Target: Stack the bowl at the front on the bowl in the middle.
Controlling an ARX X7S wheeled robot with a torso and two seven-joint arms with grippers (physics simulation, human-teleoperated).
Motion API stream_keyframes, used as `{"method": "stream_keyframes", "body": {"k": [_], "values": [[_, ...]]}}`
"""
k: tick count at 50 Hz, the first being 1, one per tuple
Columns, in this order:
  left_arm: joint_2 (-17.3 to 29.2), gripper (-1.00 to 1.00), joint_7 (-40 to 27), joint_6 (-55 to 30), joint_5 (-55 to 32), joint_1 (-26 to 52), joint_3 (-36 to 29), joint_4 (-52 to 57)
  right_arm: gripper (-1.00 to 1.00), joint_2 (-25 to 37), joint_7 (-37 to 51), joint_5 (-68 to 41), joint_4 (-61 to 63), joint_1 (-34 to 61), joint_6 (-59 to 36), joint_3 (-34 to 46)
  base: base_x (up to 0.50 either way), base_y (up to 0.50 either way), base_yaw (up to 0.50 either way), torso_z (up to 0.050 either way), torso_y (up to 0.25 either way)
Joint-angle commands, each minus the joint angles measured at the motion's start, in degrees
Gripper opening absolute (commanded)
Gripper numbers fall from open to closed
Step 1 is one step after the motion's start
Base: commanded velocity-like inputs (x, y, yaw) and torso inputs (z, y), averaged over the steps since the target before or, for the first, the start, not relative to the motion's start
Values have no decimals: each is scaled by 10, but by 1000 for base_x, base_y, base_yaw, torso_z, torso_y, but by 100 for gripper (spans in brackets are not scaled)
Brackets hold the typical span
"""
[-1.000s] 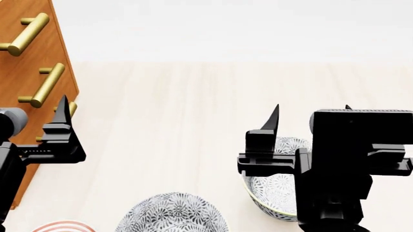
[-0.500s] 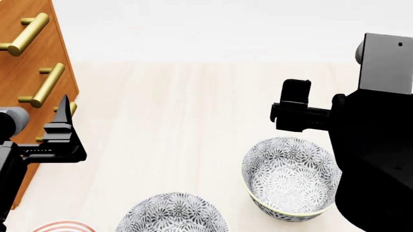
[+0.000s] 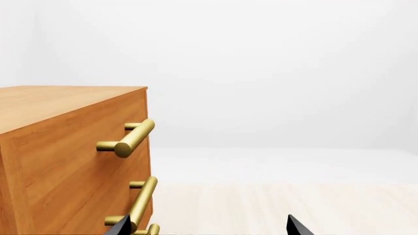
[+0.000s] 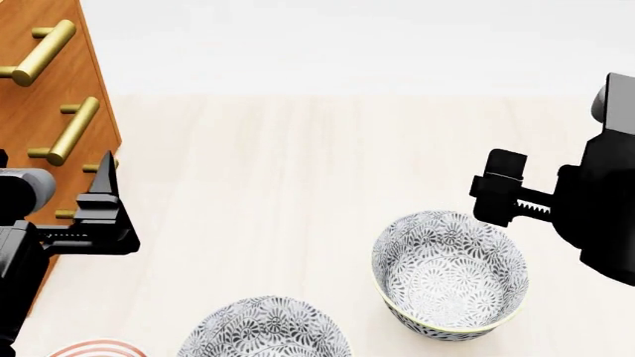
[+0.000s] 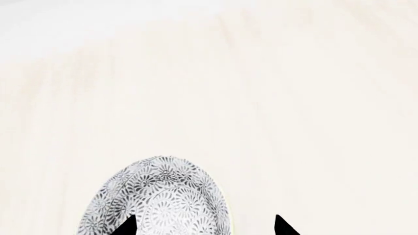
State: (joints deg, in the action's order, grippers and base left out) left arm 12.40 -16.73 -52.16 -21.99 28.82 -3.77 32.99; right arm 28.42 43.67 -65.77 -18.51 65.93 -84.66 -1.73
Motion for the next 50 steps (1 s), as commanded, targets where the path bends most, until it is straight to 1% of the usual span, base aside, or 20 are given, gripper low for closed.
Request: {"method": "stream_keyframes", "body": {"k": [1, 8, 16, 23, 33, 45, 48, 49, 50], "values": [[4, 100, -2, 0, -3, -3, -7, 2, 100, 34, -112, 37, -170, -12, 77, 91, 0, 0, 0, 0, 0], [6, 100, -4, -2, -6, 1, -7, 1, 100, 28, -157, 58, -210, -18, 112, 113, 0, 0, 0, 0, 0], [7, 100, -7, -4, -9, 0, -8, 6, 100, 24, -170, 57, -213, -40, 125, 115, 0, 0, 0, 0, 0], [9, 100, -9, 0, -9, -5, -14, 7, 100, 15, -216, 58, -233, -47, 146, 123, 0, 0, 0, 0, 0], [11, 100, -9, 7, -10, -9, -15, 2, 100, -1, -264, 86, -283, -42, 182, 154, 0, 0, 0, 0, 0], [15, 100, -10, 12, -12, -10, -15, -3, 100, -31, -357, 144, -414, 0, 245, 209, 0, 0, 0, 0, 0], [16, 100, -11, 13, -13, -11, -16, -3, 100, -34, -364, 149, -420, 1, 251, 214, 0, 0, 0, 0, 0], [16, 100, -11, 13, -13, -11, -16, -3, 100, -32, -350, 150, -412, -5, 262, 209, 0, 0, 0, 0, 0], [16, 100, -12, 13, -13, -11, -16, -3, -100, -32, -346, 146, -418, -2, 262, 203, 0, 0, 0, 0, 0]]}}
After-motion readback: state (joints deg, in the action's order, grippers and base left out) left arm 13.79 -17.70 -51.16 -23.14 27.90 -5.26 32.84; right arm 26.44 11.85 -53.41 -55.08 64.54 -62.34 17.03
